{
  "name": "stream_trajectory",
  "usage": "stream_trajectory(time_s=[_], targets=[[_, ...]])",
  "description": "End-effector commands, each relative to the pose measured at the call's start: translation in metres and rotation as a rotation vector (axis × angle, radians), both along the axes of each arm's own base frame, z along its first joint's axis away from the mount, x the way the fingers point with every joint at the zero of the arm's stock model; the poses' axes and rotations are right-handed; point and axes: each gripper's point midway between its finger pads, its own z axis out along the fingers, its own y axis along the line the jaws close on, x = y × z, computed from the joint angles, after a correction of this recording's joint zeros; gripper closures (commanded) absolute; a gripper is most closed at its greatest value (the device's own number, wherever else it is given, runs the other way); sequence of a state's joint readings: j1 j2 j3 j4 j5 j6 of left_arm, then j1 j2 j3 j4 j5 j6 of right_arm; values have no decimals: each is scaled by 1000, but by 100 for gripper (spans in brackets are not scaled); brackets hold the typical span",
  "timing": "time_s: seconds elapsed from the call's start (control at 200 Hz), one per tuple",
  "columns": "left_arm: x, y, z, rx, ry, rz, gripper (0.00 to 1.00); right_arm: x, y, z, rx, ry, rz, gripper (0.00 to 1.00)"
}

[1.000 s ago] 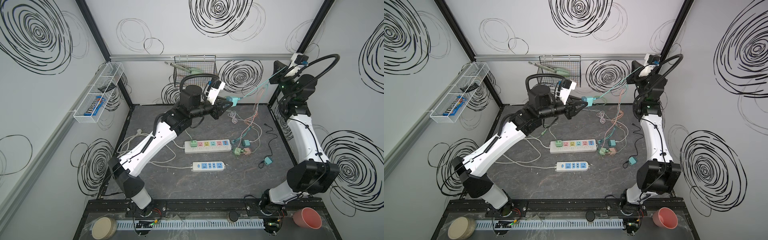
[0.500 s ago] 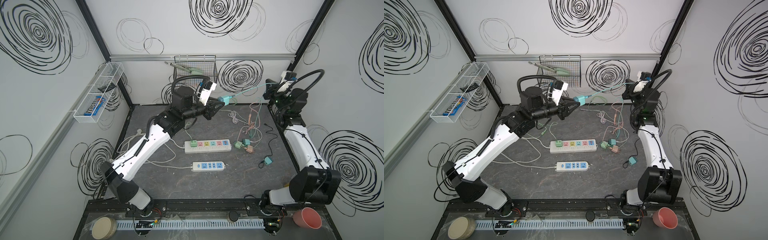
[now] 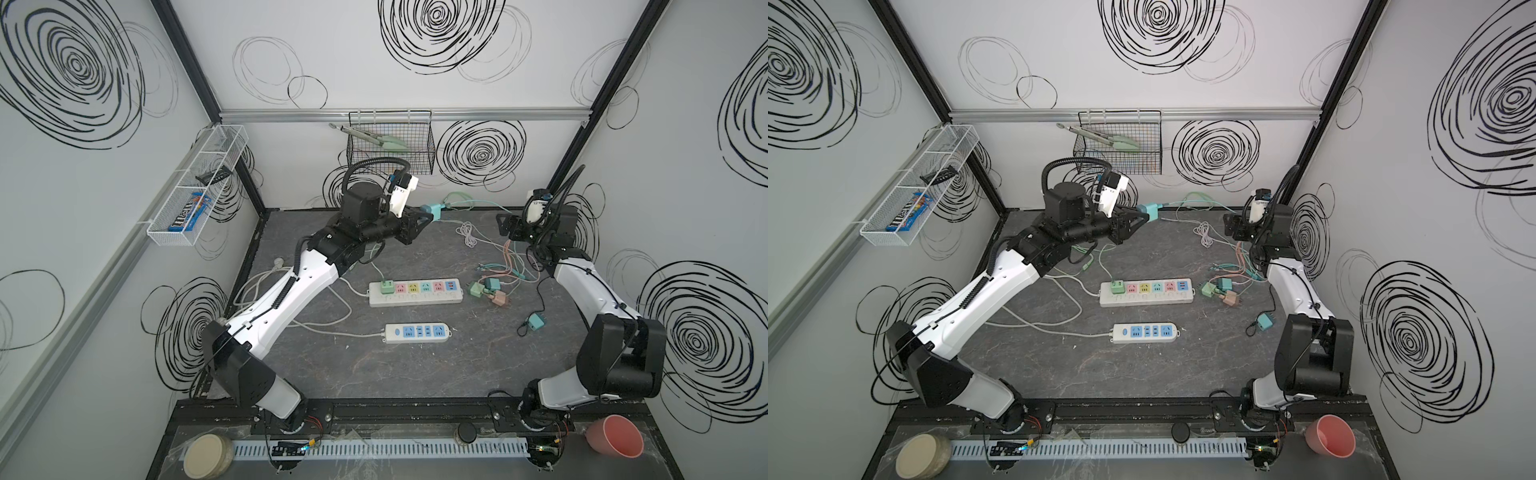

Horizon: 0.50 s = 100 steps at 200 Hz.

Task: Insert the plug

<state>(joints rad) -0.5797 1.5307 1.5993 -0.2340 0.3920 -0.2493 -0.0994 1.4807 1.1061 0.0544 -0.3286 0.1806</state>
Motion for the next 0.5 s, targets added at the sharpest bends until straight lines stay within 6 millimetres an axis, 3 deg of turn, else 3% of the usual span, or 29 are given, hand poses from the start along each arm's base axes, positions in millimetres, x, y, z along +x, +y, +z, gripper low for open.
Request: stream_trajectory(time_s=[0.0,0.135,0.285,0.395,0.495], targets=[[2,20,40,-89,-88,53,100,-24,-7,-10,37,82,-89,2],[10,33,42,-125,-74,68,100,-50,-15,-20,19,114,-145,3],[13,31,37,-122,-60,49,100,-70,22,-44,70,165,37,0],[13,29,36,-126,-53,33,100,-73,38,-69,8,205,65,0],[11,27,35,-128,-48,19,100,-64,32,-90,-98,228,13,0]])
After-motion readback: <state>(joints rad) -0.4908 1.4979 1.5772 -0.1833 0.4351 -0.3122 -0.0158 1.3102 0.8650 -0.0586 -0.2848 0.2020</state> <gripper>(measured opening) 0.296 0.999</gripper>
